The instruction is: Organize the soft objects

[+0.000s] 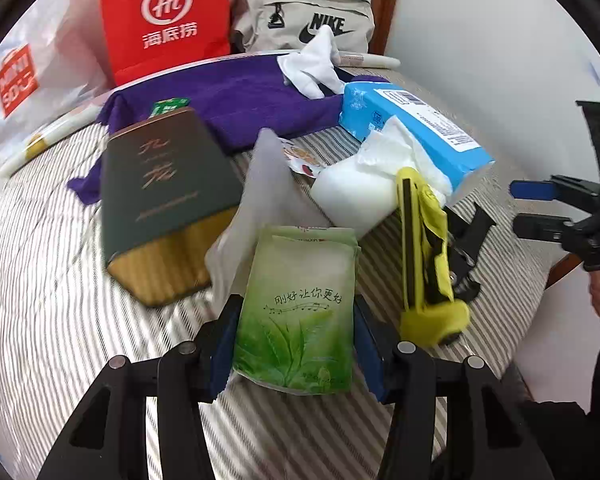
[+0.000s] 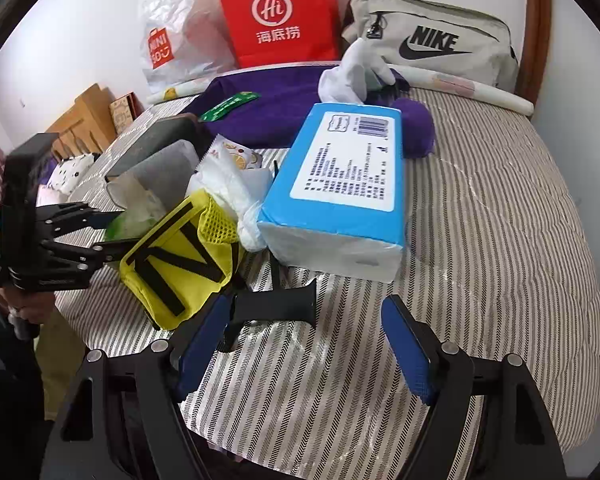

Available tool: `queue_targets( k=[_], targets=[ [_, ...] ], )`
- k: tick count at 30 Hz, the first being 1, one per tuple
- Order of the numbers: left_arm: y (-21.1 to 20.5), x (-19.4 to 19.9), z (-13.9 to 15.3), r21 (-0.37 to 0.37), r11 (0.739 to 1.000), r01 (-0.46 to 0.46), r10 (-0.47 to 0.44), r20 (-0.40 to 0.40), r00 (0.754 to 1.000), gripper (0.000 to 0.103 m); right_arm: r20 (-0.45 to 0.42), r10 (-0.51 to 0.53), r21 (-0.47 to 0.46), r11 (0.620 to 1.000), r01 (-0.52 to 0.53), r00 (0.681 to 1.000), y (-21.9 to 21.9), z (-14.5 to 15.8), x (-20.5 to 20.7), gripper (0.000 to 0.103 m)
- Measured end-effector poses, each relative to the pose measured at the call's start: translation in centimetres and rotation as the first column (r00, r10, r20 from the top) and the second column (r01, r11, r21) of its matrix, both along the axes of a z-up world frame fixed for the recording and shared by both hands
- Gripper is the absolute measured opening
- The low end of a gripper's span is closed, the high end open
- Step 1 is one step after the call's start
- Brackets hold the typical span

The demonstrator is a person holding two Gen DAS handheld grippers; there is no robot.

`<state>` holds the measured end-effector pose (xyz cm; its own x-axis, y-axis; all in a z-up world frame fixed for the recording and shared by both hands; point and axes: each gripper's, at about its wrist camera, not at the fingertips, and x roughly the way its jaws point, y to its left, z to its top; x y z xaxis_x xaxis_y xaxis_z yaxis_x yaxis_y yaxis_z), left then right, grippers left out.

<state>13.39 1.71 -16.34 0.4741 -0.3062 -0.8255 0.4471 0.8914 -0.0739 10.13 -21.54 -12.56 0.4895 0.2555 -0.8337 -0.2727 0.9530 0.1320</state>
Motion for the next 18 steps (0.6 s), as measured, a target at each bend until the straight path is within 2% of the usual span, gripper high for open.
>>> queue_targets(
  k=[3, 9, 11, 15, 16, 17, 18],
  targets=[
    [0.9, -1.1, 0.2, 0.027, 0.999, -0.041, 0.041, 0.014, 0.999, 0.05, -0.002, 0.019, 0.008, 1.0, -0.019, 1.0, 0.3, -0.4, -0.1, 0.078],
    [3.1, -1.9, -0.7, -0.024, 0.992, -0.123, 0.123, -0.027, 0.992, 0.05, -0.018, 0.072, -0.019, 0.997, -0.072, 0.997, 1.4, -1.9, 0.1, 0.078],
    [3.6, -2.0, -1.0, -0.042, 0.989, -0.142, 0.14, -0.046, 0.989, 0.05, -0.044, 0.054, -0.018, 0.998, -0.055, 0.998, 1.3, -2.6, 0.6, 0.078],
    [4.3, -2.3, -1.5, -0.078, 0.984, -0.162, 0.156, -0.07, 0.985, 0.051, -0.082, 0.032, 0.049, 0.998, -0.028, 0.996, 1.0, -3.7, 1.6, 0.078],
    [4.5, -2.2, -1.6, -0.081, 0.983, -0.165, 0.16, -0.073, 0.984, 0.051, -0.09, 0.028, 0.055, 0.998, -0.023, 0.996, 1.1, -3.9, 1.9, 0.075],
    [4.5, -2.2, -1.7, -0.08, 0.983, -0.168, 0.162, -0.074, 0.984, 0.051, -0.09, 0.022, 0.059, 0.998, -0.017, 0.996, 1.2, -4.1, 2.0, 0.061],
    [4.7, -2.2, -1.7, -0.078, 0.982, -0.171, 0.166, -0.074, 0.983, 0.051, -0.083, 0.025, 0.068, 0.997, -0.02, 0.996, 1.3, -4.1, 2.0, 0.053]
  ],
)
